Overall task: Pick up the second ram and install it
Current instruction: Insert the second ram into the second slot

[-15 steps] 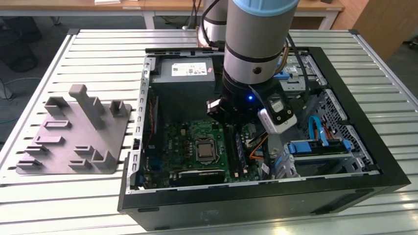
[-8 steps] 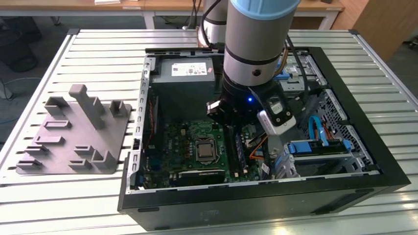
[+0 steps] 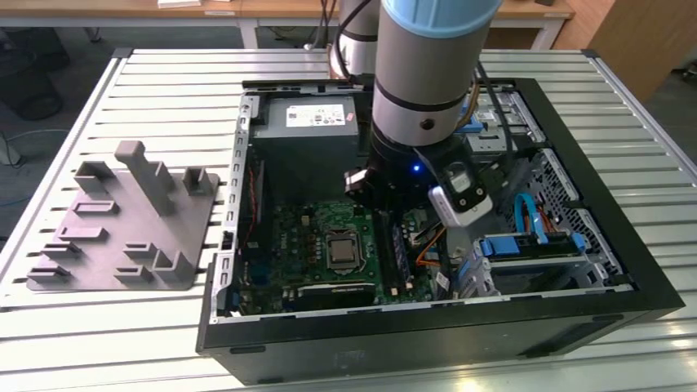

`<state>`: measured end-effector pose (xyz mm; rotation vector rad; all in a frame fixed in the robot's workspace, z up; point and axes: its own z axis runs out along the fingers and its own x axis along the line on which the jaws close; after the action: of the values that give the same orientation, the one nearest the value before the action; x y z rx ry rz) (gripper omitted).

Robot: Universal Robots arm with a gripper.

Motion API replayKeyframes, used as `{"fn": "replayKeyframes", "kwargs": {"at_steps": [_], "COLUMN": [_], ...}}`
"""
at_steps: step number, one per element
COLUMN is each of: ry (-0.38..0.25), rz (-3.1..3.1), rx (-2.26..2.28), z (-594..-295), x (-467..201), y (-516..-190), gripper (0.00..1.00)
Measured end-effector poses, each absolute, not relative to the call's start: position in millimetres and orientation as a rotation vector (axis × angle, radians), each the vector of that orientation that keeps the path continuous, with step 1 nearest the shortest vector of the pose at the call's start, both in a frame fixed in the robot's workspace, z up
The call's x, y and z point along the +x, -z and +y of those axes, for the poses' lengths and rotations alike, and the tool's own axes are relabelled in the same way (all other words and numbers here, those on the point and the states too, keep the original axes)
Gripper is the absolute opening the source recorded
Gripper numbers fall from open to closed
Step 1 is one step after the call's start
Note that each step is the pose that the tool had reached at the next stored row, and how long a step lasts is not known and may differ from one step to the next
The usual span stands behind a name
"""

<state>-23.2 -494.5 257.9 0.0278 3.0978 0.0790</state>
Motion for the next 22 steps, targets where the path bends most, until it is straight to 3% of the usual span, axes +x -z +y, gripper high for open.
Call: {"fn": "replayKeyframes", "kwargs": {"at_steps": [22], "ry": [-0.077], "rz": [3.098], "rx": [0.028], "z": [-494.6], "x": [-23.2], "y": [-233.5], "gripper": [0.14]}}
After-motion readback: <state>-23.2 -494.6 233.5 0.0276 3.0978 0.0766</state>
